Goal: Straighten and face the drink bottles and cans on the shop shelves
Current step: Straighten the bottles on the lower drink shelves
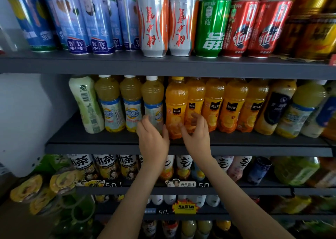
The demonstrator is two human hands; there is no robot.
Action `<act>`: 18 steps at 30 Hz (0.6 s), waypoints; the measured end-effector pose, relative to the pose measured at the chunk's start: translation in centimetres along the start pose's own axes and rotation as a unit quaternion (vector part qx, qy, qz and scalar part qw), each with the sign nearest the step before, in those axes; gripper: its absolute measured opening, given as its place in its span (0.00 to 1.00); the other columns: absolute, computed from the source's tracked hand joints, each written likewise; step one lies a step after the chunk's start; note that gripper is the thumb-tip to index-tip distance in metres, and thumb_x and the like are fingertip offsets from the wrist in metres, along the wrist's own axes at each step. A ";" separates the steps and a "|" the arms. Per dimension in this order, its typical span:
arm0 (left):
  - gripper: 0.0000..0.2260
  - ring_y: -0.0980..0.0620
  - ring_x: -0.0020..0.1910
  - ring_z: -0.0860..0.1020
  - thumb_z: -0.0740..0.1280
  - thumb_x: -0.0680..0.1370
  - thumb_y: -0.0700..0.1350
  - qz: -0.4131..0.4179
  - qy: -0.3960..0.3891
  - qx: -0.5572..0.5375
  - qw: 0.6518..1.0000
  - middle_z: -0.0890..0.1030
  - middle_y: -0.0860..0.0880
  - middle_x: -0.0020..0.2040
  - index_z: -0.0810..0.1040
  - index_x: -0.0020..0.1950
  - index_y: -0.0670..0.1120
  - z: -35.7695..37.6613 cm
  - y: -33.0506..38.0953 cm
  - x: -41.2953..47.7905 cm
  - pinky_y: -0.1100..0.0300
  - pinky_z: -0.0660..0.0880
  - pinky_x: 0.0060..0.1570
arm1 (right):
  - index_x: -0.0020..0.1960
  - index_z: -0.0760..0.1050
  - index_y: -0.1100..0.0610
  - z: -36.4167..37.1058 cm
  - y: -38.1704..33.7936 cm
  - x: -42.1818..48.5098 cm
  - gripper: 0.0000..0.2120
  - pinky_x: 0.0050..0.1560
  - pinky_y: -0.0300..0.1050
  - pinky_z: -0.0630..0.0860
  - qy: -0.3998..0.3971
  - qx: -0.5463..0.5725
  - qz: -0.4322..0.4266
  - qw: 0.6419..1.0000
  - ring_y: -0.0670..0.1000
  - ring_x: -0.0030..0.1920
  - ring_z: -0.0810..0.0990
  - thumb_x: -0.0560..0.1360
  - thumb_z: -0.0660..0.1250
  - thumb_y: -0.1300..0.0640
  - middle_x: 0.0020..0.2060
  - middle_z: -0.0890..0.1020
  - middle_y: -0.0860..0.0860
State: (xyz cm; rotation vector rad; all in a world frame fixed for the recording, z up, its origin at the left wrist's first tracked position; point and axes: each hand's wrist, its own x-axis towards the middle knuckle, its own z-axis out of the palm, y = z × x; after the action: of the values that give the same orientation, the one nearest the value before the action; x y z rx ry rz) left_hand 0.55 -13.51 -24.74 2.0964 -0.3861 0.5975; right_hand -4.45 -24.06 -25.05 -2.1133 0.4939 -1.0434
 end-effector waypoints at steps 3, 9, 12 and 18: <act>0.27 0.42 0.59 0.73 0.72 0.73 0.49 0.002 -0.031 0.012 0.999 0.72 0.38 0.60 0.67 0.66 0.37 0.1 -1.3 1.2 0.53 0.74 0.51 | 0.69 0.63 0.60 1.1 -0.6 0.1 0.29 0.60 0.44 0.69 -0.014 -0.008 0.012 1.000 0.52 0.65 0.67 0.73 0.70 0.51 0.64 0.71 0.55; 0.28 0.40 0.64 0.69 0.70 0.75 0.49 -0.012 -0.073 0.039 0.997 0.70 0.37 0.64 0.64 0.68 0.36 0.7 -2.1 2.6 0.50 0.71 0.58 | 0.71 0.60 0.64 2.9 -1.5 0.5 0.35 0.65 0.53 0.66 -0.017 -0.063 0.033 0.997 0.60 0.66 0.66 0.71 0.73 0.53 0.65 0.69 0.60; 0.28 0.38 0.65 0.69 0.69 0.76 0.47 -0.016 -0.079 0.032 0.996 0.70 0.36 0.64 0.64 0.69 0.34 0.6 -2.2 3.1 0.49 0.70 0.61 | 0.70 0.61 0.64 3.4 -1.7 0.7 0.35 0.66 0.54 0.66 -0.007 -0.071 0.040 0.997 0.60 0.67 0.65 0.71 0.73 0.53 0.66 0.68 0.60; 0.27 0.37 0.64 0.70 0.70 0.75 0.45 -0.007 -0.081 0.038 0.996 0.72 0.35 0.63 0.65 0.68 0.33 0.5 -2.9 3.5 0.48 0.71 0.60 | 0.65 0.64 0.63 4.3 -2.4 0.7 0.29 0.62 0.53 0.67 0.007 -0.094 0.033 0.995 0.61 0.64 0.67 0.71 0.73 0.53 0.63 0.69 0.60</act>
State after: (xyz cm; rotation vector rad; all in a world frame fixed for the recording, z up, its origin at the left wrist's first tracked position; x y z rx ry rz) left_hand 4.93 -12.53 -25.04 2.2258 -0.4468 0.4403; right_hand -0.57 -21.06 -24.69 -2.2389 0.6869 -1.0082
